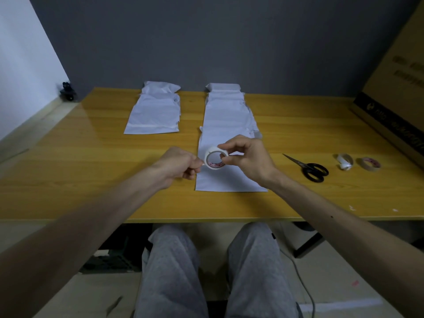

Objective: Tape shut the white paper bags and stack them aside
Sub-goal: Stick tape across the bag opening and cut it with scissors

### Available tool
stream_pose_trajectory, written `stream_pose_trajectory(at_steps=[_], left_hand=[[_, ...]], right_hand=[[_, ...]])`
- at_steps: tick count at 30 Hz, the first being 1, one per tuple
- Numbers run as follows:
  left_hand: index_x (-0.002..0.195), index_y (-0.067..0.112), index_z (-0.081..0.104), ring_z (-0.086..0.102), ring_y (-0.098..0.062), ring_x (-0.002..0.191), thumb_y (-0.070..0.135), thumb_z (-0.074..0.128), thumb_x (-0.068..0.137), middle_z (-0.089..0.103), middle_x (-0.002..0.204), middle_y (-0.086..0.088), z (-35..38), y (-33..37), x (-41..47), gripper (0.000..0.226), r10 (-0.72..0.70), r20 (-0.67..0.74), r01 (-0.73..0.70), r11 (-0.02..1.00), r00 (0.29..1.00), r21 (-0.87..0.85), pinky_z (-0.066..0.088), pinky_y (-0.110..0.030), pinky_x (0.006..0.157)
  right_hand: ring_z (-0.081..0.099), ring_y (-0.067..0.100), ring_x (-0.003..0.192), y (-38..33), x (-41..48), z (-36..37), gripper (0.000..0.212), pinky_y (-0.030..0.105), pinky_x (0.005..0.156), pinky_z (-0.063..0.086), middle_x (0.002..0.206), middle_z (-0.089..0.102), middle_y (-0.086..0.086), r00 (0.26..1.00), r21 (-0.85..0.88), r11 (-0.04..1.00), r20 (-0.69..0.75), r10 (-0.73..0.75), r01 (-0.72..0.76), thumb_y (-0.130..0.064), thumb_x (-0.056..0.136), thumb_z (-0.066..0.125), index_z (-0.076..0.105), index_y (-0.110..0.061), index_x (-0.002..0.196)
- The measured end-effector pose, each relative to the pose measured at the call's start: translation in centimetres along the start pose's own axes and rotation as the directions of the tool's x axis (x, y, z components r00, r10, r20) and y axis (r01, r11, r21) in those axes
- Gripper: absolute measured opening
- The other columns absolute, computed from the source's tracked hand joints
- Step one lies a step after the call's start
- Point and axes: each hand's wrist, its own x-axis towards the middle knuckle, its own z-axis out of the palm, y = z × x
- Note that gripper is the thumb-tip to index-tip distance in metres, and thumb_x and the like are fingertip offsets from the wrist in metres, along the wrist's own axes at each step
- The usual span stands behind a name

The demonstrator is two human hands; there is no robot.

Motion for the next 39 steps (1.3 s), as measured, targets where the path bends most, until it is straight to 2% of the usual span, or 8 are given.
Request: stream_pose_trajectory(at_steps=[7, 11, 15, 19, 24, 29, 33, 39], left_hand=[[0.081, 0.002, 0.067, 0.050, -0.013, 0.054, 0.005, 0.068, 0.086, 0.061, 0.065, -0.006, 0.3, 0.6, 0.7, 0.007, -0.019, -0.060, 0.019, 1.000, 0.998, 0.008, 0.051, -0.022, 0.053], [0.083, -0.001, 0.066, 0.049, -0.015, 0.050, 0.007, 0.068, 0.087, 0.062, 0.067, -0.008, 0.1, 0.6, 1.0, 0.009, -0.057, -0.015, 0.058, 0.994, 0.998, 0.092, 0.049, -0.024, 0.047], [0.082, -0.001, 0.065, 0.050, -0.014, 0.049, 0.007, 0.066, 0.088, 0.063, 0.067, -0.008, -0.1, 0.2, 1.2, 0.011, -0.059, 0.010, 0.057, 0.985, 0.998, 0.161, 0.048, -0.024, 0.045], [0.079, -0.001, 0.065, 0.046, -0.014, 0.050, 0.005, 0.063, 0.088, 0.059, 0.065, -0.008, -0.1, -0.3, 1.1, 0.011, -0.015, 0.010, 0.012, 0.970, 1.000, 0.245, 0.045, -0.024, 0.045], [0.079, -0.005, 0.068, 0.048, -0.016, 0.057, 0.005, 0.061, 0.089, 0.061, 0.070, -0.010, -0.3, -1.1, 1.1, 0.015, 0.045, -0.037, -0.033, 0.958, 0.998, 0.285, 0.047, -0.026, 0.051], [0.081, 0.002, 0.067, 0.049, -0.014, 0.058, 0.011, 0.062, 0.092, 0.063, 0.074, -0.006, -0.7, -1.6, 1.3, 0.014, 0.050, -0.067, -0.032, 0.967, 0.996, 0.251, 0.048, -0.024, 0.052], [0.084, 0.008, 0.069, 0.052, -0.015, 0.070, 0.015, 0.071, 0.085, 0.061, 0.078, -0.001, -0.5, -1.9, 1.3, 0.008, 0.081, -0.081, -0.050, 0.944, 0.993, 0.325, 0.043, -0.024, 0.063], [0.084, 0.006, 0.073, 0.056, -0.010, 0.079, 0.009, 0.074, 0.082, 0.066, 0.081, 0.001, 0.0, -2.5, 1.1, 0.004, 0.151, -0.131, -0.089, 0.916, 0.980, 0.391, 0.040, -0.017, 0.060]], right_hand=[[0.062, -0.002, 0.082, -0.1, 0.9, -1.0, 0.029, 0.011, 0.074, 0.048, 0.092, 0.064, 0.001, 0.990, -0.200, 0.969, 0.043, -0.138, 0.144, 0.012, 0.073, 0.072, 0.074, -0.004, 0.097], [0.064, 0.009, 0.086, 0.1, 0.8, -0.9, 0.030, 0.016, 0.078, 0.051, 0.096, 0.066, 0.002, 0.991, -0.238, 0.965, 0.091, -0.094, 0.113, 0.009, 0.073, 0.075, 0.073, -0.008, 0.098], [0.064, 0.011, 0.086, -0.1, 0.5, -0.4, 0.032, 0.018, 0.079, 0.052, 0.094, 0.068, -0.001, 0.991, -0.265, 0.959, 0.116, -0.070, 0.099, 0.006, 0.071, 0.077, 0.071, -0.012, 0.097], [0.065, 0.014, 0.081, -0.1, 0.4, 0.1, 0.023, 0.023, 0.078, 0.054, 0.089, 0.069, 0.002, 0.991, -0.299, 0.947, 0.100, -0.092, 0.118, 0.008, 0.072, 0.075, 0.073, -0.007, 0.089], [0.066, 0.017, 0.081, 0.0, 0.5, 0.6, 0.021, 0.023, 0.076, 0.054, 0.091, 0.069, 0.007, 0.994, -0.290, 0.951, 0.060, -0.095, 0.108, 0.008, 0.072, 0.075, 0.074, -0.004, 0.089], [0.065, 0.011, 0.080, 0.0, 0.4, 0.7, 0.022, 0.011, 0.071, 0.048, 0.089, 0.068, 0.003, 0.998, -0.216, 0.974, 0.000, -0.063, 0.062, 0.006, 0.070, 0.078, 0.074, -0.006, 0.088], [0.066, 0.013, 0.080, 0.2, 0.2, 1.0, 0.023, 0.013, 0.072, 0.050, 0.089, 0.069, 0.004, 0.998, -0.227, 0.972, 0.016, -0.058, 0.060, 0.006, 0.069, 0.078, 0.074, -0.007, 0.087], [0.065, 0.013, 0.078, 0.6, 0.2, 1.6, 0.024, 0.015, 0.073, 0.052, 0.089, 0.068, 0.006, 0.997, -0.248, 0.966, 0.029, -0.065, 0.070, 0.007, 0.069, 0.078, 0.074, -0.007, 0.087]])
